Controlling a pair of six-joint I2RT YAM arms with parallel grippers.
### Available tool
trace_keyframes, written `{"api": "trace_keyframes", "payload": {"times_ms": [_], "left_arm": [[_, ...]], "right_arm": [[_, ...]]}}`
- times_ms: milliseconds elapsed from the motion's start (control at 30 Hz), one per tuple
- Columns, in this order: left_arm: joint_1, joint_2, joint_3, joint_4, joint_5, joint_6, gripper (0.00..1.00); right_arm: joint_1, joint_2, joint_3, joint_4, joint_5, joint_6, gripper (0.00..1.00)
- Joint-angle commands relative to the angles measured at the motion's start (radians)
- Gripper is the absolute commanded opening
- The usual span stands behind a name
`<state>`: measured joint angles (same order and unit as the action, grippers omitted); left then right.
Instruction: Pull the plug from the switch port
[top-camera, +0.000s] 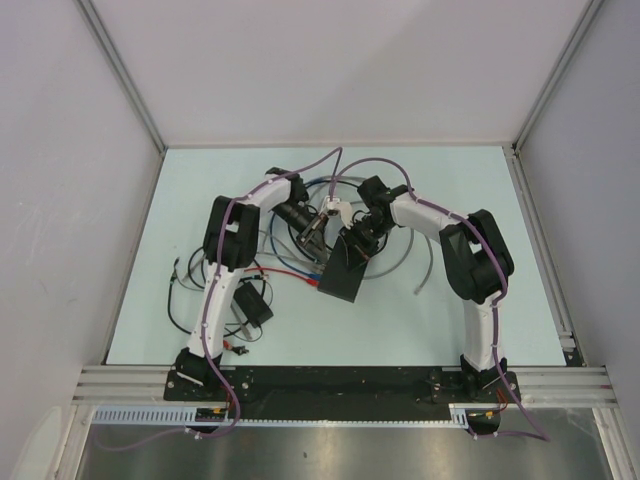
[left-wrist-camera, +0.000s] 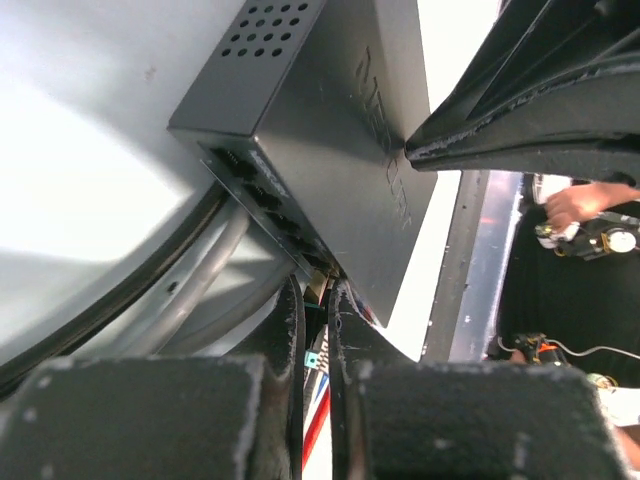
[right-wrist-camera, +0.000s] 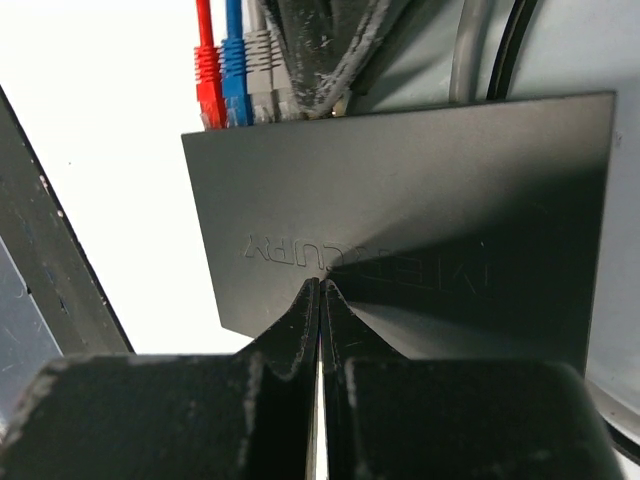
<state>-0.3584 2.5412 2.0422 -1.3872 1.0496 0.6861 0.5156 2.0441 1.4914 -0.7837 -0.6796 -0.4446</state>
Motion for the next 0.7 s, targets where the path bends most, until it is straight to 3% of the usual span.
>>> {"api": "trace_keyframes", "payload": {"times_ms": [0,100,300,467,667], "left_arm": [[0.055,-0.024,0.075,0.044,-0.059,0.021,0.0],[0.055,0.01,0.082,-0.08,-0.08,0.119,0.0],[0.059,-0.039,-0.048,-0.079,-0.122,0.164,0.0],[0.047,-0.044,-0.066,-0.078,-0.168,0.164,0.0],[0.033,-0.061,-0.142,-0.053,-0.102,0.152,0.0]], "right_arm": [[0.003,0.065,-0.017,0.012,0.147,-0.043,0.0],[0.001,0.065,-0.019,0.012,0.153,-0.045,0.0],[0.001,0.065,-0.019,0.014,0.155,-0.045,0.0],[0.003,0.07,-0.011,0.008,0.153,-0.048,0.0],[0.003,0.071,-0.01,-0.003,0.152,-0.051,0.0]]}}
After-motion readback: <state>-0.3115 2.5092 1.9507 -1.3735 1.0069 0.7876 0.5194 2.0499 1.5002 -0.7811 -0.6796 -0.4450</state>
